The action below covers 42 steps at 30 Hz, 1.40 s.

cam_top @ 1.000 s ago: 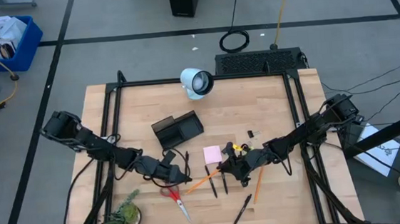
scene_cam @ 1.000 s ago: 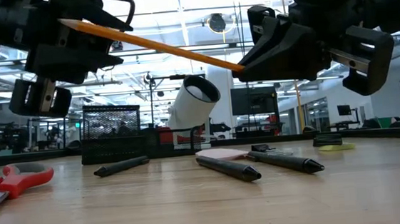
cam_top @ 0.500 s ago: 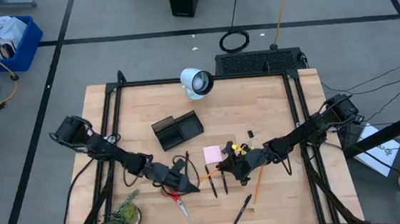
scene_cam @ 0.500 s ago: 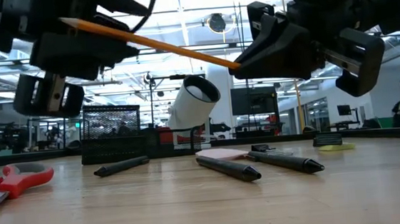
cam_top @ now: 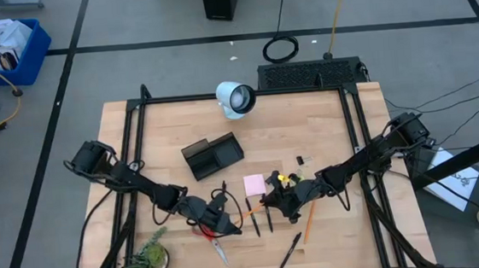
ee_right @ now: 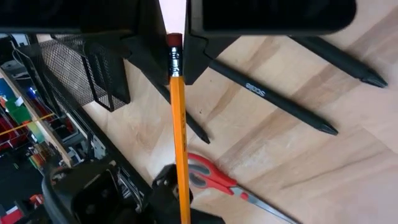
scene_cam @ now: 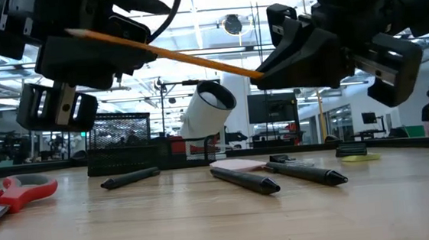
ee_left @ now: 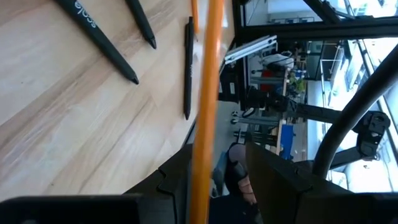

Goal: Pick and place office supplies into organizer
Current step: Put the orange pencil into the black desk organizer

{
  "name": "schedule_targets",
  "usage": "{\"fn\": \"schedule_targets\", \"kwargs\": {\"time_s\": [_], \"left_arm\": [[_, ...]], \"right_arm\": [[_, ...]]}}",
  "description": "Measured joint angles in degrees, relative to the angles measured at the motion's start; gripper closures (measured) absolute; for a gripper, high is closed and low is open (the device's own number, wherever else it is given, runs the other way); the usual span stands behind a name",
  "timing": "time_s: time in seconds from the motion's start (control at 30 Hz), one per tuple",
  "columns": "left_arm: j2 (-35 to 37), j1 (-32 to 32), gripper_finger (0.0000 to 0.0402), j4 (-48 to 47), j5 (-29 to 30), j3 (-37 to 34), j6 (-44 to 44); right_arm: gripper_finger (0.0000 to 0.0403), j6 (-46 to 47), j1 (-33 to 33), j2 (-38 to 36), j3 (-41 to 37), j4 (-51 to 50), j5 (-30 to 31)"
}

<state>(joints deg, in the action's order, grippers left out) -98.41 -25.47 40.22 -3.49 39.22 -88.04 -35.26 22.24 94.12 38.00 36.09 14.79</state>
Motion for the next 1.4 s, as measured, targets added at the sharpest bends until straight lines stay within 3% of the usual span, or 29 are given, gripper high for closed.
{"fn": "schedule_targets", "kwargs": {"time_s": [0.37, 0.6, 0.83, 1.03, 1.27, 1.4], "left_arm": [[0.0, 0.1, 0.0262, -0.1, -1.3, 0.0, 0.4], [0.0, 1.5, 0.0330, -0.7, -2.8, 0.0, -0.1], [0.2, 2.8, 0.0391, -2.0, -6.1, 0.0, 7.3], [0.1, 2.5, 0.0376, -3.8, -6.9, 0.0, 10.9], [0.0, 1.0, 0.0393, -10.7, -6.9, 0.0, 15.5], [0.0, 0.3, 0.0376, -11.3, -4.7, -0.1, 19.3]], "right_arm": [[0.0376, 0.2, 1.1, 0.0, 0.0, 1.0, 0.2], [0.0378, 0.6, 1.1, 0.0, 0.0, 1.3, 0.1], [0.0372, 4.0, 1.1, 0.0, 0.0, 1.4, -0.8], [0.0360, 7.1, 1.6, 0.0, 0.0, 0.5, -2.8], [0.0308, 11.8, 1.6, -4.1, 0.0, -0.8, -2.7], [0.0283, 16.8, 1.8, -7.4, 0.0, -2.3, -2.6]]}}
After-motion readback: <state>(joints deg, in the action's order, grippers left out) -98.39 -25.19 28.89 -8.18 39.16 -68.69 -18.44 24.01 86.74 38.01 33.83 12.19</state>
